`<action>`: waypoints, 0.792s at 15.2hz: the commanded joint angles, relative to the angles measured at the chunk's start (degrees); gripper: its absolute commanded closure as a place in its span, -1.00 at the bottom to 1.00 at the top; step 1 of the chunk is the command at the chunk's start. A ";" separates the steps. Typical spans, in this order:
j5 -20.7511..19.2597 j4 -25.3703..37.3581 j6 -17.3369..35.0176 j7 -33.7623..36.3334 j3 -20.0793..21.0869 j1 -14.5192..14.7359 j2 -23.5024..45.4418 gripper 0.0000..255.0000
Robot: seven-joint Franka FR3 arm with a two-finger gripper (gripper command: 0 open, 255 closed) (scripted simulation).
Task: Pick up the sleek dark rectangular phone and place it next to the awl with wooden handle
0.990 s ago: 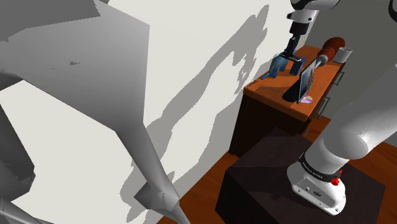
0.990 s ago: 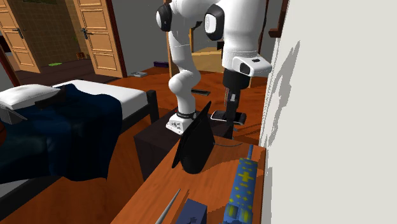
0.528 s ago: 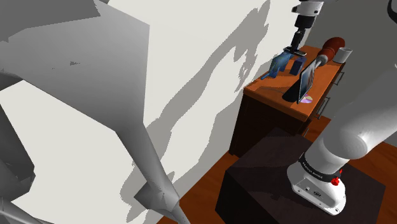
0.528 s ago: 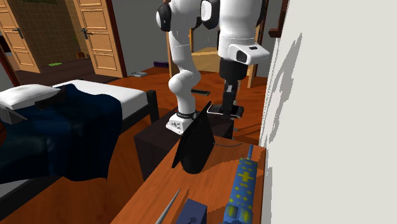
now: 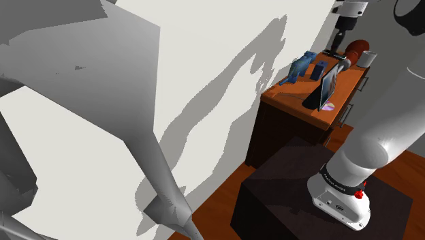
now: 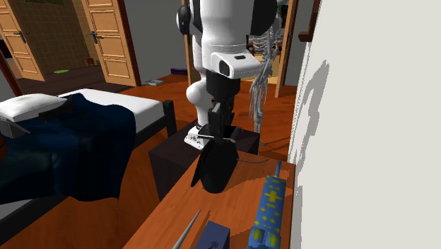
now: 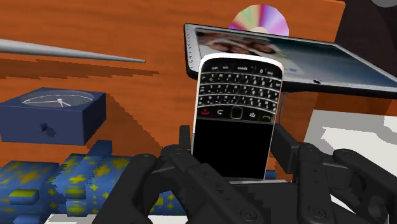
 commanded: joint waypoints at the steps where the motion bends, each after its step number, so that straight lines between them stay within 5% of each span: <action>1: 1.71 2.35 -0.65 -4.30 -2.03 -1.81 2.58 1.00; 6: 8.44 9.47 -2.46 -14.97 -5.45 -8.56 11.59 1.00; 12: 17.39 21.60 -6.85 -26.11 -5.32 -21.62 23.75 1.00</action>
